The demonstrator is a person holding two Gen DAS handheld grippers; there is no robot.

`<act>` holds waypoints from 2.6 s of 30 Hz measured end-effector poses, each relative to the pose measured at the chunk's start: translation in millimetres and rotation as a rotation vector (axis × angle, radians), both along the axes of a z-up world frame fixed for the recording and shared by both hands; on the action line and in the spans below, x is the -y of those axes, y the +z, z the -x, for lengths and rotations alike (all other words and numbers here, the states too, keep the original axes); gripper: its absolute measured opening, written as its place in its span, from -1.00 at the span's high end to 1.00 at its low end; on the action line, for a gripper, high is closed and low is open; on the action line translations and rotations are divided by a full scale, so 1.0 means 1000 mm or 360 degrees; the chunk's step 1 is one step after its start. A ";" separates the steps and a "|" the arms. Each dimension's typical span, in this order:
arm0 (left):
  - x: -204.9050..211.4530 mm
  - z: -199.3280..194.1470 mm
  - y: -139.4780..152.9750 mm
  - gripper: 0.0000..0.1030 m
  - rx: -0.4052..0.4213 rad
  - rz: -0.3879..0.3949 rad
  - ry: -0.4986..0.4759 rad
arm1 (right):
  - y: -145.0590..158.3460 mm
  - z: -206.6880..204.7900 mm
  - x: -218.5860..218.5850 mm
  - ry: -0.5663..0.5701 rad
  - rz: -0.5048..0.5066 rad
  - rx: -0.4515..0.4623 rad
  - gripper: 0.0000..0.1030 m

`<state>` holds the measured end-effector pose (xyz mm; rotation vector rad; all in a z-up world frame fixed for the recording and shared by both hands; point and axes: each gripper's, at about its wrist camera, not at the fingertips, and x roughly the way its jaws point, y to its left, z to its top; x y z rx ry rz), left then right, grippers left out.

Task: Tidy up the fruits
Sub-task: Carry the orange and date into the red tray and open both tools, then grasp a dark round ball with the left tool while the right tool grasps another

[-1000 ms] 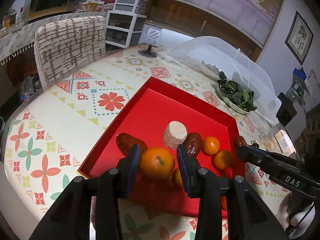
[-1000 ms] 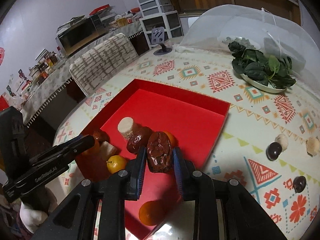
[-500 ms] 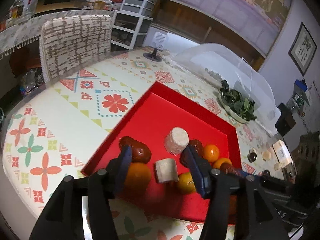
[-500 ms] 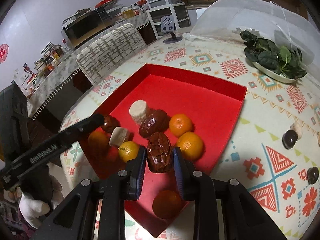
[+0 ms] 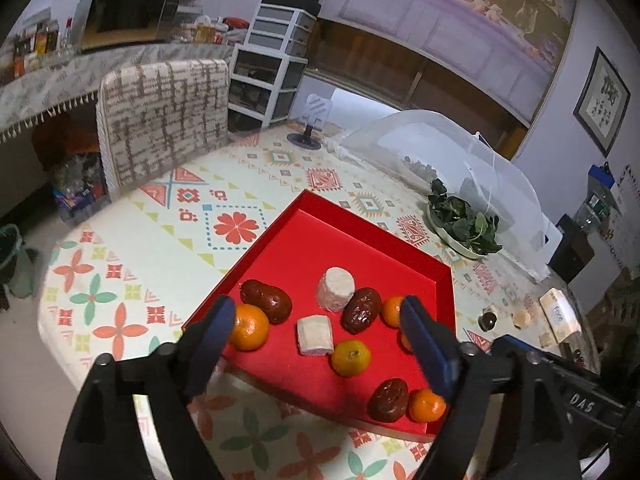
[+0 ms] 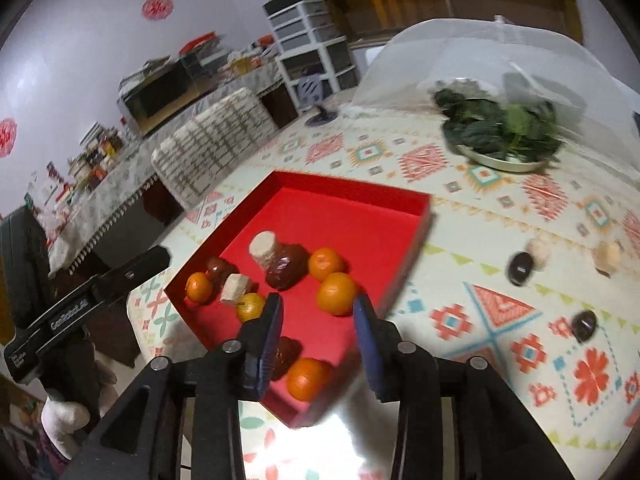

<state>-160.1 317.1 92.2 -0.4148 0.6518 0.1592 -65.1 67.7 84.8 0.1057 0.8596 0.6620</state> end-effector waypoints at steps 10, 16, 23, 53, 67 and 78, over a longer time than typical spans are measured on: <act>0.089 0.011 0.010 -0.68 -0.0017 -0.0289 -0.0176 | -0.006 0.019 0.087 -0.0291 -0.0105 -0.0016 0.21; 0.143 0.013 0.005 -0.68 -0.0041 -0.0479 -0.0249 | -0.018 0.034 0.116 -0.0362 -0.0093 -0.0027 0.20; 0.176 0.013 -0.001 -0.68 -0.0062 -0.0582 -0.0299 | -0.026 0.040 0.136 -0.0393 -0.0077 -0.0016 0.11; 0.226 -0.130 -0.033 -0.34 -0.0277 -0.0164 -0.0767 | -0.065 -0.058 0.185 -0.0459 0.0141 -0.0112 0.11; 0.254 -0.184 -0.074 -0.34 -0.0369 -0.0300 -0.0791 | -0.070 -0.062 0.174 -0.0383 0.0153 -0.0004 0.44; 0.273 -0.187 -0.078 0.52 -0.0318 -0.0401 -0.0866 | -0.070 -0.064 0.191 -0.0464 0.0066 -0.0035 0.44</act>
